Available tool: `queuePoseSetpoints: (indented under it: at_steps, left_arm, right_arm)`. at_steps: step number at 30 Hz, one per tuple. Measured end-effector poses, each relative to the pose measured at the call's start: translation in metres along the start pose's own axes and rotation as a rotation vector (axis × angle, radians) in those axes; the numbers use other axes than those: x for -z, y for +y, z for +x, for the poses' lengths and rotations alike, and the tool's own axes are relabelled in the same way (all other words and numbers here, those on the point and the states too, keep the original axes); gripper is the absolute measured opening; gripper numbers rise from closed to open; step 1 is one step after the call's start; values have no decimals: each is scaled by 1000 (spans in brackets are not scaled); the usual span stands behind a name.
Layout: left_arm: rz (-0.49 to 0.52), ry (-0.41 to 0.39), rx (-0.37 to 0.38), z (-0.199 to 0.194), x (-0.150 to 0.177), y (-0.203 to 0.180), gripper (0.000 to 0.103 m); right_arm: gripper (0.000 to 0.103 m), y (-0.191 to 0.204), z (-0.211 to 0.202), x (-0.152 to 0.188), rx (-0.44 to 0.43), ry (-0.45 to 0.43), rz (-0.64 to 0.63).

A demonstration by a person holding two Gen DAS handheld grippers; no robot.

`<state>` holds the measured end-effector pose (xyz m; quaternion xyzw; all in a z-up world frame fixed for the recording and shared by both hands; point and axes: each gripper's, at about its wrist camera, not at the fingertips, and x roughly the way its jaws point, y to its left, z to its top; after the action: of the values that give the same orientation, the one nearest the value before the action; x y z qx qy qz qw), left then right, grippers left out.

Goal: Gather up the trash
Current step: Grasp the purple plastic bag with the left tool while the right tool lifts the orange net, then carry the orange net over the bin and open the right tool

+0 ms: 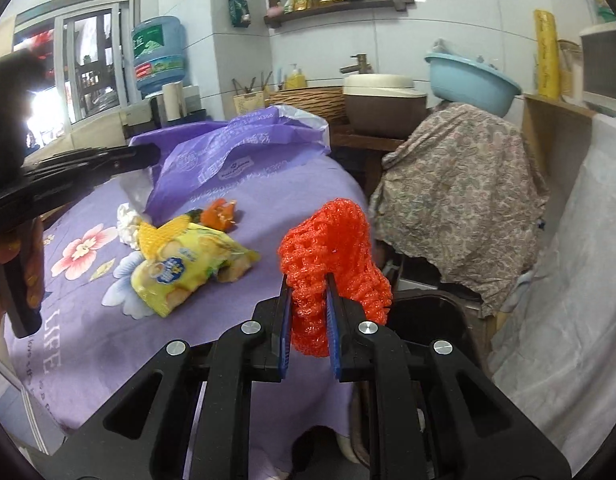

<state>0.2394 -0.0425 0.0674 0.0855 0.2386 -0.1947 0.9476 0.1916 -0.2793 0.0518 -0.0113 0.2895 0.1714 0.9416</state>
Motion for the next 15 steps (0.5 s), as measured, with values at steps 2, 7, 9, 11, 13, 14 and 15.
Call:
queuePoseSetpoints:
  at_steps: [2, 7, 9, 11, 13, 14, 15]
  left_arm:
    - [-3, 8, 21, 4, 0, -13, 9]
    - [12, -15, 73, 7, 4, -51, 9]
    - [0, -16, 99, 11, 5, -64, 9]
    - [-30, -13, 131, 15, 6, -73, 9]
    - [-48, -24, 147, 18, 6, -82, 9]
    - [-43, -30, 143, 18, 8, -88, 9]
    - [-37, -32, 142, 19, 9, -94, 9]
  right_arm:
    - [16, -15, -7, 4, 32, -3, 14]
    - [16, -65, -10, 25, 103, 29, 92]
    - [16, -84, -5, 37, 125, 54, 129]
    - [16, -101, 2, 47, 138, 79, 169]
    - [16, -118, 12, 59, 167, 110, 197]
    - [16, -127, 20, 67, 171, 139, 215]
    - [16, -131, 26, 72, 168, 159, 229]
